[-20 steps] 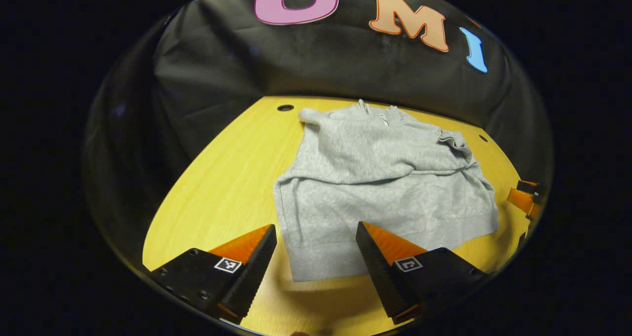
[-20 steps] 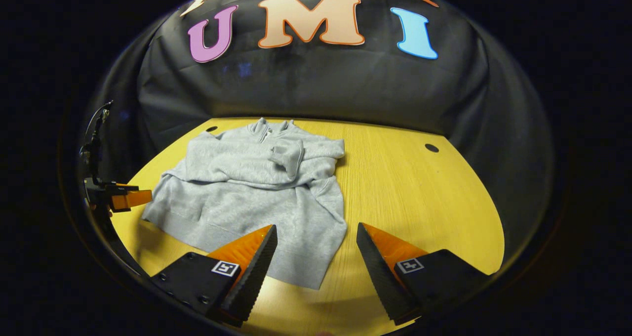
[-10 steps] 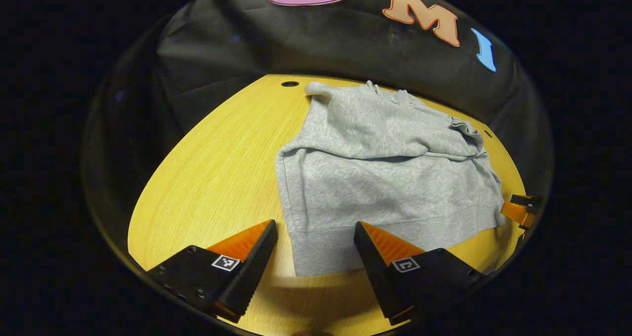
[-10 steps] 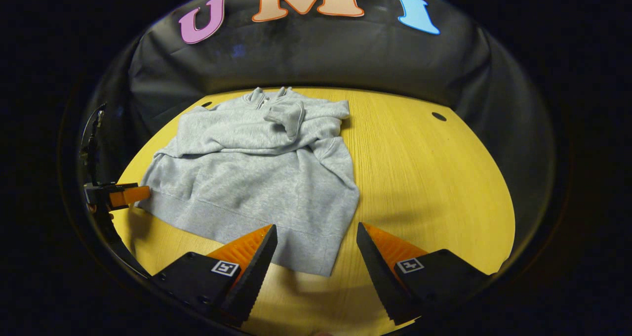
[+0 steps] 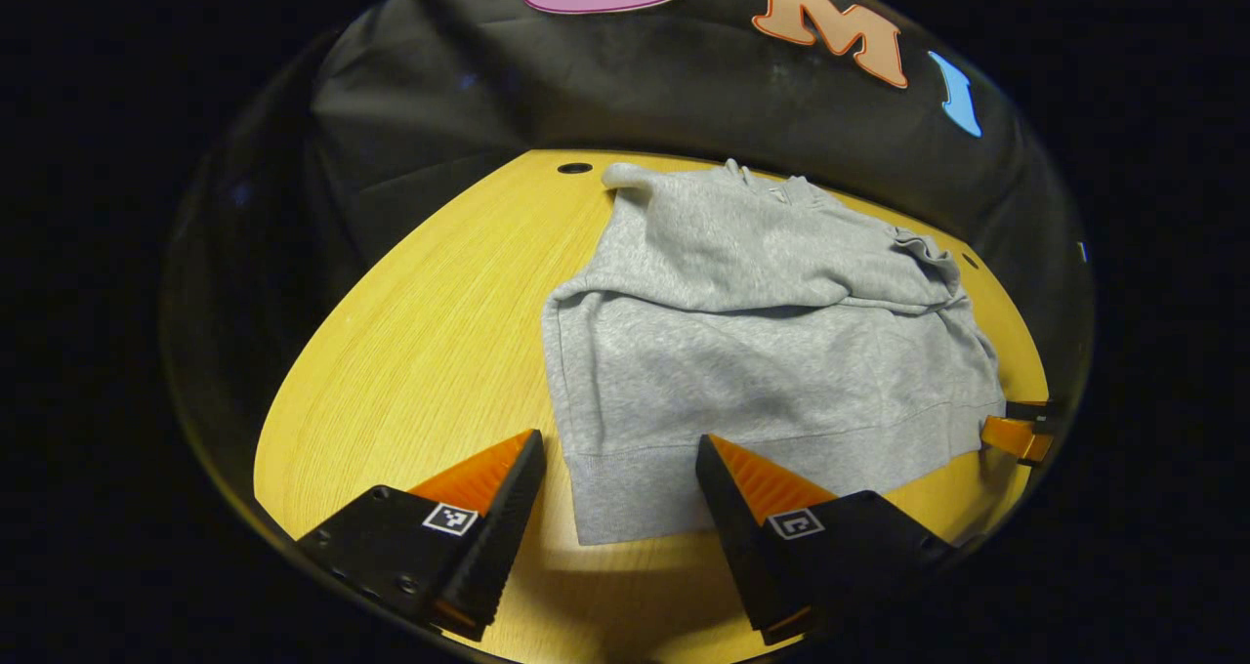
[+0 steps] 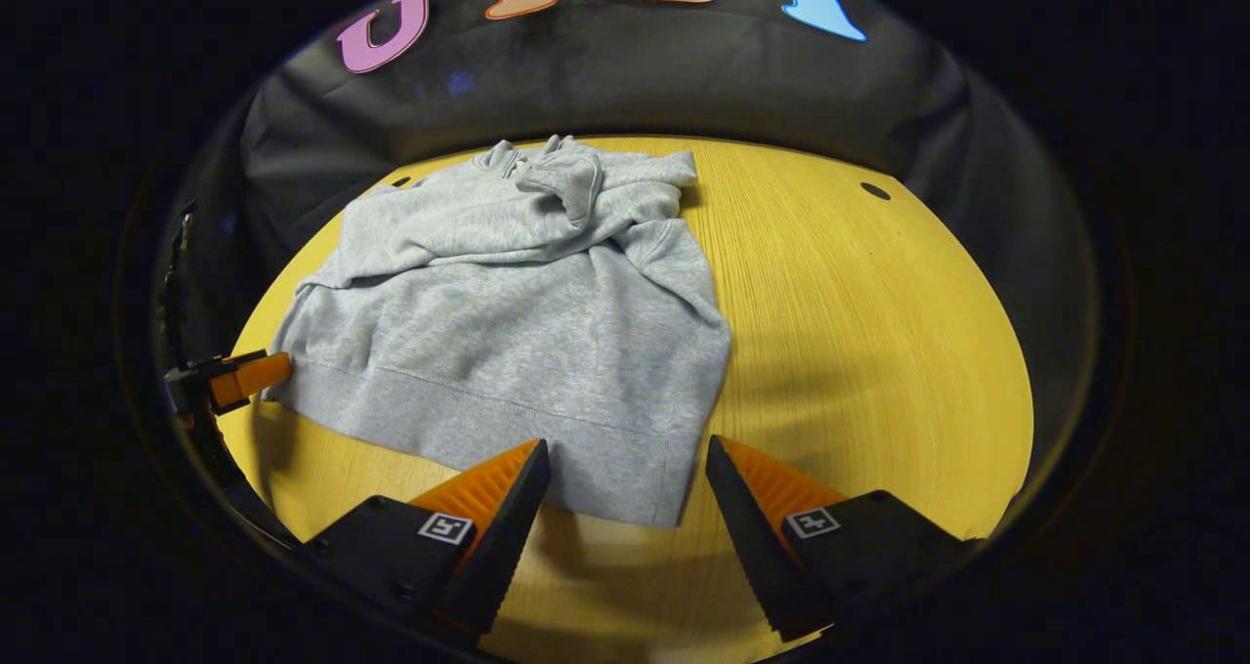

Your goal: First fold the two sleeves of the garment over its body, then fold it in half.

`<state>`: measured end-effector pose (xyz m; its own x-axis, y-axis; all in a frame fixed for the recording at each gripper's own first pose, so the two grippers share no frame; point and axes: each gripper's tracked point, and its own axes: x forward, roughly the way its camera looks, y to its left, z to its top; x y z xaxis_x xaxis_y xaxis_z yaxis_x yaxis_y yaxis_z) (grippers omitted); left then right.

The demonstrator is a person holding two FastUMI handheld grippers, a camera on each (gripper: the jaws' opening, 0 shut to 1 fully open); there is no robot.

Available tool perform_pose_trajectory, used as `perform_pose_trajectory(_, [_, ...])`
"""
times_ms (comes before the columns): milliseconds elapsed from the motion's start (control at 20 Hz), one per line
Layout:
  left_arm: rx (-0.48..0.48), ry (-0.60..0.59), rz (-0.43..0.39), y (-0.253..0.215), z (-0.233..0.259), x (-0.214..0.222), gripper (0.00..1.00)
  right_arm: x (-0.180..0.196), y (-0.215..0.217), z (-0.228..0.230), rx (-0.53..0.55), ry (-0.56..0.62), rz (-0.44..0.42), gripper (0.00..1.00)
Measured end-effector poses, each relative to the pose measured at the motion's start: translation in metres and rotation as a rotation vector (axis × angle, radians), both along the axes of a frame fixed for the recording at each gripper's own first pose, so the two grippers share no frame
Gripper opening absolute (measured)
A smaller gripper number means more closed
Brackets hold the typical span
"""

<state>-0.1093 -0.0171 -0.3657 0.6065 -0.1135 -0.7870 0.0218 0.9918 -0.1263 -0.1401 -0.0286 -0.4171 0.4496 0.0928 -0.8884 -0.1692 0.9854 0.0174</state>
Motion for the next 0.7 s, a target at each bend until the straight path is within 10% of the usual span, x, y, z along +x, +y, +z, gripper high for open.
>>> perform_pose_trajectory(350, [-0.02, -0.006, -0.074, -0.011, 0.001, 0.005, 0.68, -0.004, 0.019, -0.003, 0.061, 0.035, 0.027, 0.49])
perform_pose_trajectory(450, [-0.036, -0.012, -0.081, -0.014, 0.001, 0.007, 0.47, -0.004, 0.018, 0.0, 0.077, 0.048, 0.01, 0.22])
perform_pose_trajectory(700, [-0.086, -0.026, -0.086, -0.024, 0.004, 0.011, 0.07, 0.001, 0.018, -0.001, 0.116, 0.095, -0.038, 0.05])
